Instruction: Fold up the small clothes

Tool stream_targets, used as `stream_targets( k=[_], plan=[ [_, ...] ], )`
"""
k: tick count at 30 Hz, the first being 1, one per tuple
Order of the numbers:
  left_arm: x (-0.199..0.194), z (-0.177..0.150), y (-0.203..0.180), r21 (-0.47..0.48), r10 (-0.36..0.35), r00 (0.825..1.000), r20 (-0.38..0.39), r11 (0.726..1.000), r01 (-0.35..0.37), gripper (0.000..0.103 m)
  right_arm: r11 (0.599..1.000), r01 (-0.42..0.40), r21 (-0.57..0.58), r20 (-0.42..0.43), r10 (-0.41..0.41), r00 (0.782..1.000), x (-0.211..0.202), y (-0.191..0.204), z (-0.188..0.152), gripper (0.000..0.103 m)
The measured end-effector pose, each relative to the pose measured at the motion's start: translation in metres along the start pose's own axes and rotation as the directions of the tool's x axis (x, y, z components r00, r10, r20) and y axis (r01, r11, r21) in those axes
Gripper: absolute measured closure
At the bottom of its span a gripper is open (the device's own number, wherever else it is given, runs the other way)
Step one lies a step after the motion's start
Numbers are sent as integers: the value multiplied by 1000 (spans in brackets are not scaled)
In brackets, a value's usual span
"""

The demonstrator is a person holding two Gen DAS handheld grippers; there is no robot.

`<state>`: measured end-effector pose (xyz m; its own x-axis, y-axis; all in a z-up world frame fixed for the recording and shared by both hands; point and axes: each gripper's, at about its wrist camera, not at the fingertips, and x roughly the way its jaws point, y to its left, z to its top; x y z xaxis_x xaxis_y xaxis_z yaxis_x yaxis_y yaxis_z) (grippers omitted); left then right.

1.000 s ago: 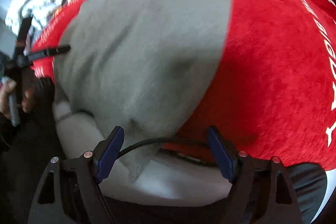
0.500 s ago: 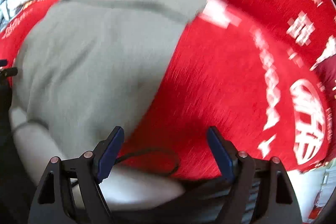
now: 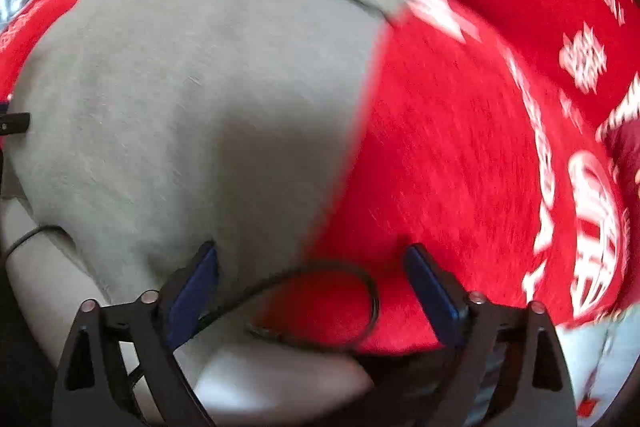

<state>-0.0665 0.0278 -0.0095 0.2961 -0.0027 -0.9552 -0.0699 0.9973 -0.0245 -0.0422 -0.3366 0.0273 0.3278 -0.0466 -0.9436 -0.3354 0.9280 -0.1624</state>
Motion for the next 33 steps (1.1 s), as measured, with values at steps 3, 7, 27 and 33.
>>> stream_targets(
  k=[3, 7, 27, 33],
  plan=[
    [-2, -3, -4, -4, -6, 1000, -8, 1000, 6, 0, 993, 111, 29, -10, -111, 994, -6, -13, -6, 9],
    [2, -2, 4, 9, -28, 997, -77, 1000, 29, 0, 995, -94, 39, 22, 93, 995, -19, -13, -5, 9],
    [29, -14, 9, 158, -21, 965, -262, 985, 64, 0, 876, -462, 136, -161, 480, 862, 41, 38, -15, 38],
    [32, -22, 15, 106, -84, 937, -340, 986, 127, 25, 865, -487, 123, -169, 502, 848, 39, 31, -27, 69]
  ],
)
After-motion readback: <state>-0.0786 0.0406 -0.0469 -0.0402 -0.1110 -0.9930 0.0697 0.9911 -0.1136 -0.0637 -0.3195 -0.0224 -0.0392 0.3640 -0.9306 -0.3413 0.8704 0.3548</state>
